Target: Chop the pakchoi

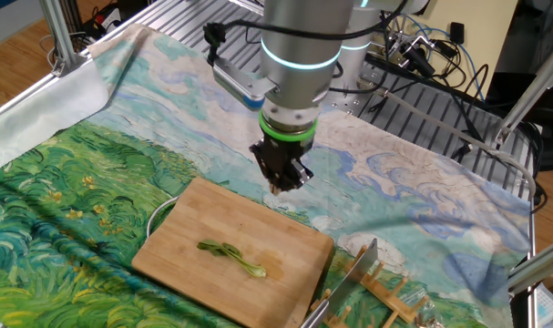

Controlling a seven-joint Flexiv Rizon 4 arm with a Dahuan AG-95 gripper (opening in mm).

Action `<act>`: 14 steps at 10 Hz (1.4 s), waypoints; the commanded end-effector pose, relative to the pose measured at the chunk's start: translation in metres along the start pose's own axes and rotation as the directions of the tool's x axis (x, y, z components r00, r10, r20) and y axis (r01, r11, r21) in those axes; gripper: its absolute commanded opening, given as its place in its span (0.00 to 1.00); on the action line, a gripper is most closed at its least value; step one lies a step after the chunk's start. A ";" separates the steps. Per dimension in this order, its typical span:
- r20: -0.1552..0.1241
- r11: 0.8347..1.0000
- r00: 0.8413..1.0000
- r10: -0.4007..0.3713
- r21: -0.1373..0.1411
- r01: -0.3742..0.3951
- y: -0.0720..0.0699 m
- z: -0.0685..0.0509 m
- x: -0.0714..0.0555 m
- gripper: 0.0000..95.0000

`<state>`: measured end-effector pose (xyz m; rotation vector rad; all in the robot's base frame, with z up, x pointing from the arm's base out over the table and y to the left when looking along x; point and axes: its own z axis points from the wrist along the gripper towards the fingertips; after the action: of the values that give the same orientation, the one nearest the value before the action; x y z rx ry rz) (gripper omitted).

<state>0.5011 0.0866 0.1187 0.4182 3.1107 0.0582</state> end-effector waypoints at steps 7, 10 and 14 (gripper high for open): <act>0.005 0.998 0.998 0.067 0.008 -0.067 0.023 0.026 0.003 0.00; 0.004 0.995 0.995 0.096 0.004 -0.096 0.030 0.035 -0.002 0.00; 0.003 0.995 0.995 0.100 0.003 -0.100 0.032 0.044 -0.009 0.00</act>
<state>0.5190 0.1159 0.0744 0.5672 3.0817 0.0486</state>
